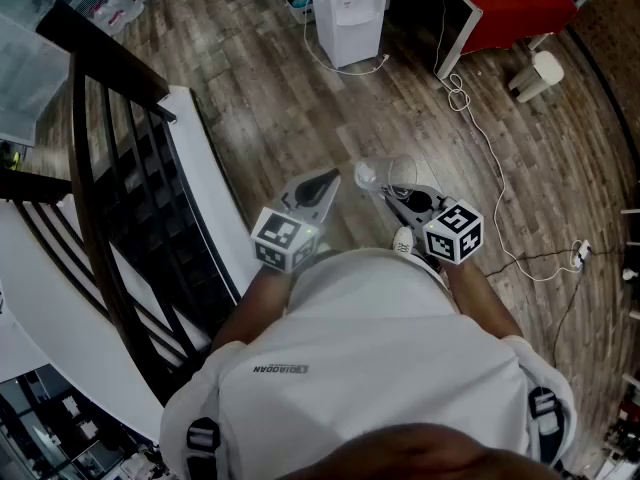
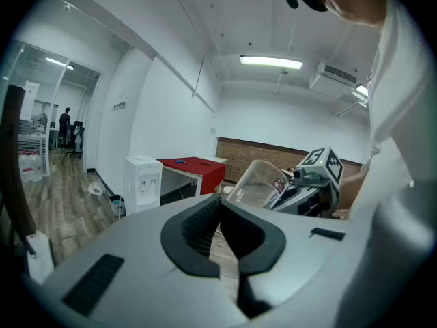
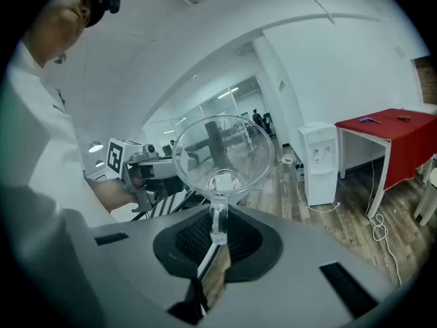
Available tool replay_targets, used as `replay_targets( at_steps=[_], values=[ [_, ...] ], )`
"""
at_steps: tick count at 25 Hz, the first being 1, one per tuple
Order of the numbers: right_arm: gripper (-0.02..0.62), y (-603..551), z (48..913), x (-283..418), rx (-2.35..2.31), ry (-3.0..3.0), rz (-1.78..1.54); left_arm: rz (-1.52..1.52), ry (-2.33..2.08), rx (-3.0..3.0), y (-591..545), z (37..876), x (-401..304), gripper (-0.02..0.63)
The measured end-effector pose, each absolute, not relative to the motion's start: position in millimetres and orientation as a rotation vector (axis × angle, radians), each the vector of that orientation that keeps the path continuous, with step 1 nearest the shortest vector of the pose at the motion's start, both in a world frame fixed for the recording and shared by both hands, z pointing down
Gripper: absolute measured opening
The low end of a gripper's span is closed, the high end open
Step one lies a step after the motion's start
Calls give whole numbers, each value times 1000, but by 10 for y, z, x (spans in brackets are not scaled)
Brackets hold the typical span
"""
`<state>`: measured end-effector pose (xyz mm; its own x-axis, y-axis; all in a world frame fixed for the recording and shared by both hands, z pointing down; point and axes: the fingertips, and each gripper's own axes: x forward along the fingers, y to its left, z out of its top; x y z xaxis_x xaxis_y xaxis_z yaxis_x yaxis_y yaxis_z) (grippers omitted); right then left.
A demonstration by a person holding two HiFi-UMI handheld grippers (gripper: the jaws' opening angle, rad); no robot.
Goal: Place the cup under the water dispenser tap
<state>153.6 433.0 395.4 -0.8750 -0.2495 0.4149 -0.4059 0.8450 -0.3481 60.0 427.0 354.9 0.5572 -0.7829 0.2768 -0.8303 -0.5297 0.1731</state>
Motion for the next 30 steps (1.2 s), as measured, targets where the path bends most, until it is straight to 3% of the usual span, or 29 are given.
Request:
replay_targets(
  at_steps=[30],
  values=[
    [40,4360,3766,1411,552,-2741,667,205,-1320,2523,4349,3476,460,-5]
  ],
)
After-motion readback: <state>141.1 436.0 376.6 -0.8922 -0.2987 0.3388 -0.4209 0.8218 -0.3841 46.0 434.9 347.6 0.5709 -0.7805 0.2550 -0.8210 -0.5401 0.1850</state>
